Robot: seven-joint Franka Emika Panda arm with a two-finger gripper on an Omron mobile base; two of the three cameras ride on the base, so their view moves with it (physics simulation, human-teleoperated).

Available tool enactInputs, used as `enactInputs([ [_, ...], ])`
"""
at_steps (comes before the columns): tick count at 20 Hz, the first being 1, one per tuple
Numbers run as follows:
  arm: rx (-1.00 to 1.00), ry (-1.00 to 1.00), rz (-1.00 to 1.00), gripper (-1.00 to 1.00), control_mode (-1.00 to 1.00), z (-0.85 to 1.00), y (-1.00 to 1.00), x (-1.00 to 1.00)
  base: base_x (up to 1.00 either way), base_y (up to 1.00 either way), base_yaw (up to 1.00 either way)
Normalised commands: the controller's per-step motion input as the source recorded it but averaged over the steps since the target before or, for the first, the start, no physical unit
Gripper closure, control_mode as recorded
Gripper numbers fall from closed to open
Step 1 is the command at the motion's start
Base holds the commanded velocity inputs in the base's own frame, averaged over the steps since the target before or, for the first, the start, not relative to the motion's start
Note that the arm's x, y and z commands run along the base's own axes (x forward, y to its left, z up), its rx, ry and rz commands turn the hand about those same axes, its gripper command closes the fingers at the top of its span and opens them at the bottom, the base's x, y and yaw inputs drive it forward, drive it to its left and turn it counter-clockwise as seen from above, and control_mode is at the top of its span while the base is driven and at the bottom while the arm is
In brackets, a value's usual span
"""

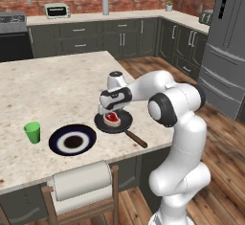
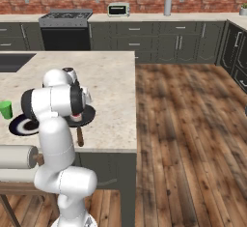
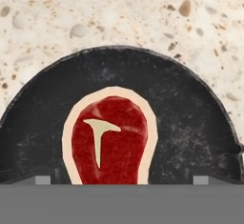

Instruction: Pick up the pan with the steak in it and place it on the dining table. Then place the steak on the plate.

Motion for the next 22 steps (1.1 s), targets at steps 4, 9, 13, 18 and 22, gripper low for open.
enactInputs([
  [4,0.0,0.0,0.0,-1.0,-1.0,-0.21,0.0,0.0,0.0,0.0,0.0],
  [9,0.0,0.0,0.0,-1.0,-1.0,-0.2,0.0,-0.05,0.0,0.0,0.0],
  [13,0.0,0.0,0.0,-1.0,-1.0,-0.2,0.0,-0.11,0.0,0.0,0.0],
  [18,0.0,0.0,0.0,-1.0,-1.0,-0.12,0.02,-0.21,0.0,0.0,0.0],
  [22,0.0,0.0,0.0,-1.0,-1.0,-0.09,0.01,0.01,0.0,0.0,0.0],
])
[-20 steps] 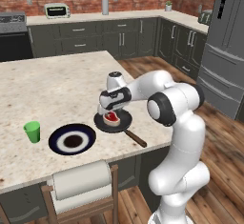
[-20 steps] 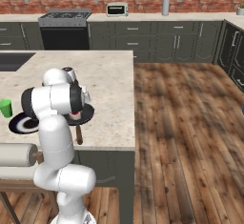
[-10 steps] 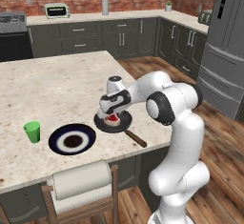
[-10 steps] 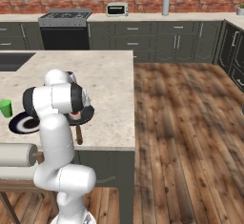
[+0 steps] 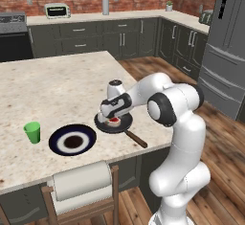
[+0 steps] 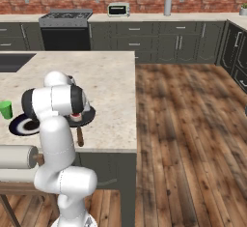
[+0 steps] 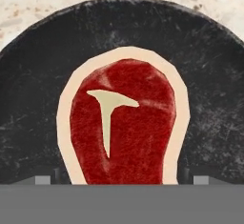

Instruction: Pick up the pan with the steak in it and place it on the dining table. Then place the steak on the plate.

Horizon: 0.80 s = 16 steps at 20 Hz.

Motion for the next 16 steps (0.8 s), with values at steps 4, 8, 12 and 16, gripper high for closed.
enactInputs([
  [4,0.0,0.0,0.0,-1.0,-1.0,-0.11,0.0,-0.03,0.0,0.0,0.0],
  [8,0.0,0.0,0.0,-1.0,-1.0,-0.22,0.0,-0.01,0.0,0.0,0.0],
  [12,0.0,0.0,0.0,-1.0,-1.0,-0.28,0.0,0.0,0.0,0.0,0.0],
  [16,0.0,0.0,0.0,1.0,-1.0,-0.04,0.0,0.01,0.0,0.0,0.0],
])
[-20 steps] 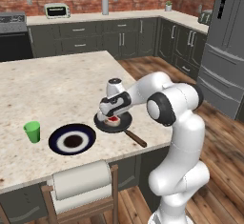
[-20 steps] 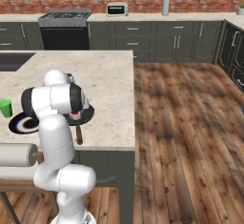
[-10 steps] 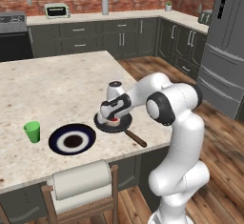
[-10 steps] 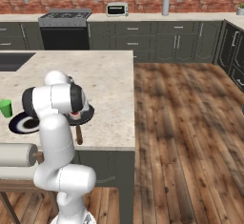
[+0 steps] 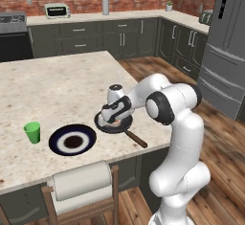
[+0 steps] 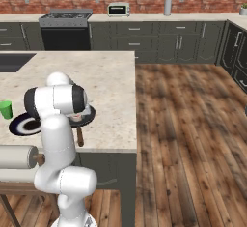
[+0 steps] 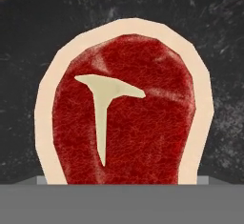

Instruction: Pick up the pan with the steak in it and place it on the dining table. Then place the steak on the plate.

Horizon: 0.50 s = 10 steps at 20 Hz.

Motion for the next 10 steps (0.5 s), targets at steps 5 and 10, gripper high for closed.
enactInputs([
  [5,0.01,0.0,-0.01,1.0,-1.0,0.1,0.0,0.02,0.0,0.0,0.0],
  [10,0.01,0.02,-0.01,1.0,-1.0,0.39,0.0,0.03,0.0,0.0,0.0],
])
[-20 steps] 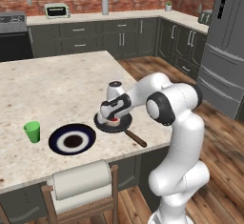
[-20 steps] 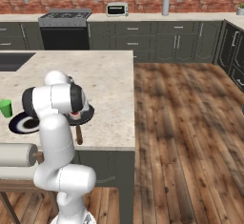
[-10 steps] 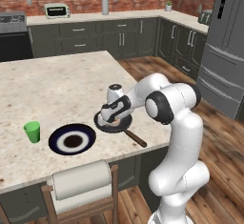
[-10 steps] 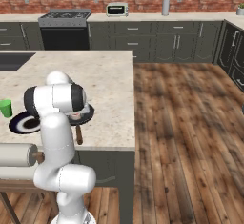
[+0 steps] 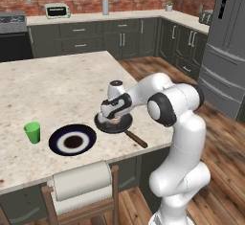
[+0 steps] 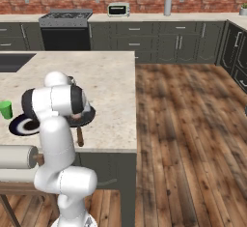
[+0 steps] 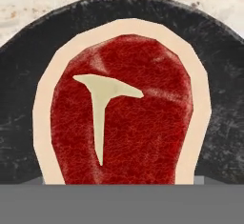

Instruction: Pick up the pan with the steak in it and place it on the dining table. Then place the steak on the plate.

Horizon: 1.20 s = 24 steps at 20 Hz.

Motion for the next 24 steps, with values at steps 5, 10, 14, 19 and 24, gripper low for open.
enactInputs([
  [5,0.01,0.06,0.01,1.0,-1.0,0.5,0.0,-0.38,0.0,0.0,0.0],
  [10,0.02,0.04,0.04,1.0,-1.0,0.41,0.05,-0.57,0.0,0.0,0.0],
  [14,0.0,0.07,0.03,1.0,-1.0,0.33,0.59,-0.23,0.0,0.0,0.0],
  [19,-0.02,0.07,0.0,1.0,-1.0,0.27,0.87,-0.18,0.0,0.0,0.0],
  [24,-0.05,0.05,0.0,1.0,-1.0,0.11,0.94,-0.25,0.0,0.0,0.0],
])
